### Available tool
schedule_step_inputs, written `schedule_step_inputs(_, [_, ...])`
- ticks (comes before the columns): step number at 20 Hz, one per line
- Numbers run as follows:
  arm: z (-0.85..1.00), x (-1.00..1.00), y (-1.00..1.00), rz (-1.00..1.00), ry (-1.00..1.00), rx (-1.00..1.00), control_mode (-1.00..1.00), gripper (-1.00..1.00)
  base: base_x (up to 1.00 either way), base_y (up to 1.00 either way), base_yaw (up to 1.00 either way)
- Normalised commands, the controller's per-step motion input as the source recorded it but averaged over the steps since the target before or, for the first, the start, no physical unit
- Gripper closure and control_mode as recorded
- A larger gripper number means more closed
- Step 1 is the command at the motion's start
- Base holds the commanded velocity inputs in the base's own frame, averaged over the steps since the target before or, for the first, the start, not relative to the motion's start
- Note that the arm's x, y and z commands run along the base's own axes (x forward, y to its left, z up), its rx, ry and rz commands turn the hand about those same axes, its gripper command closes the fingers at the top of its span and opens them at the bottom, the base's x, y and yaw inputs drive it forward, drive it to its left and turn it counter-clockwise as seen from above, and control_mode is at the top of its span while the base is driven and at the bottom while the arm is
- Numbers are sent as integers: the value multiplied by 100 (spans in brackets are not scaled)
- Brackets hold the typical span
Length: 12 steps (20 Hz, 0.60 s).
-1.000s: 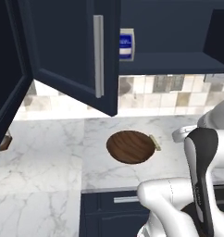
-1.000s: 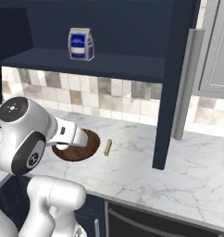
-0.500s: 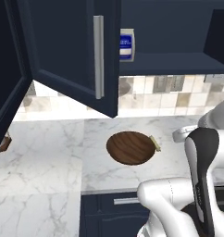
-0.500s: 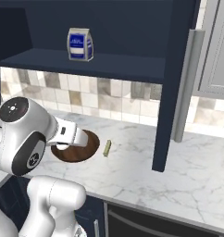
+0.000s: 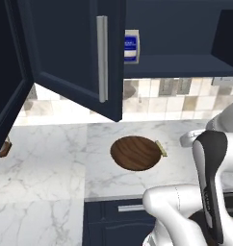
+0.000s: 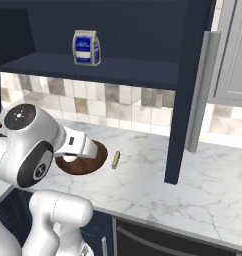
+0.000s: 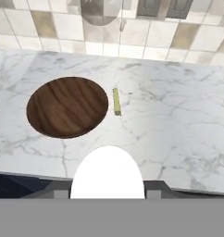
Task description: Pick the egg and butter from the fridge and place them by the bowl for mixing.
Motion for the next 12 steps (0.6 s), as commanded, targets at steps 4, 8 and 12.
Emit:
schedule_step_inputs(4, [-11, 27, -35, 0, 4, 6, -100, 100, 0, 0, 0])
schedule_step_inputs(8, [-26, 25, -33, 4, -1, 5, -100, 100, 0, 0, 0])
schedule_step_inputs(12, [-63, 36, 16, 0, -2, 1, -100, 100, 0, 0, 0])
